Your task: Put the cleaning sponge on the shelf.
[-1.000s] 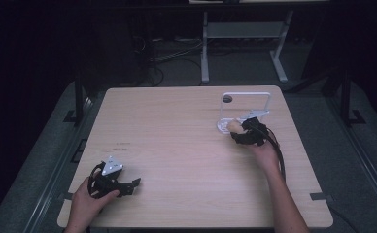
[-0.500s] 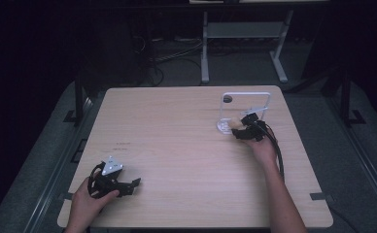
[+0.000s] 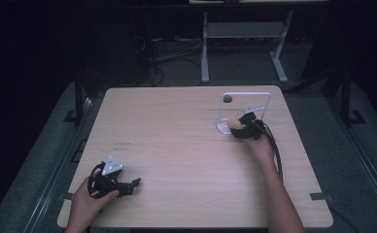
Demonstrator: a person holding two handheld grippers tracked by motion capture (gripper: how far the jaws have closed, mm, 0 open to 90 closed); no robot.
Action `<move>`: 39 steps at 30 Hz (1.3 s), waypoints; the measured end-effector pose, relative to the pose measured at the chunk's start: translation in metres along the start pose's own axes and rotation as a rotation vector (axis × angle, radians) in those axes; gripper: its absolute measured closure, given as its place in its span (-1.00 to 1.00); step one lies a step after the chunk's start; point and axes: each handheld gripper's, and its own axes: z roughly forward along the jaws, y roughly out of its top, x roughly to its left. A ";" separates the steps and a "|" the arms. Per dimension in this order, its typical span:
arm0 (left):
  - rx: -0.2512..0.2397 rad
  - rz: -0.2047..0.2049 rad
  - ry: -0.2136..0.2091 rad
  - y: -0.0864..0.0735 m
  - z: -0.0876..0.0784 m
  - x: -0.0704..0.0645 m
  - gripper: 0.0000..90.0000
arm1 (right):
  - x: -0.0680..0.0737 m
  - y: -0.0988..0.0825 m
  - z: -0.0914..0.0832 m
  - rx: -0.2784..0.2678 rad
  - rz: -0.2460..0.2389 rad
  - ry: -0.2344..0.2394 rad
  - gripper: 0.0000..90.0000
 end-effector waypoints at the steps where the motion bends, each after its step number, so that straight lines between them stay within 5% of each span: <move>1: 0.000 0.000 0.000 0.000 0.000 0.000 -0.71 | 0.000 0.000 0.000 0.000 0.000 0.000 -0.10; 10: 0.000 0.000 0.000 0.000 0.000 0.000 -0.71 | -0.001 0.001 -0.002 -0.005 0.013 0.007 -0.30; 26: -0.003 -0.001 0.000 0.000 0.000 0.000 -0.71 | 0.011 -0.003 -0.054 -0.069 -0.016 0.010 -0.25; 33: -0.001 0.001 0.000 0.000 0.000 0.000 -0.71 | 0.024 -0.016 -0.075 -0.123 -0.055 0.042 0.31; 39: -0.002 0.002 0.001 0.000 0.000 0.000 -0.71 | 0.029 -0.021 -0.072 -0.088 -0.072 0.094 0.88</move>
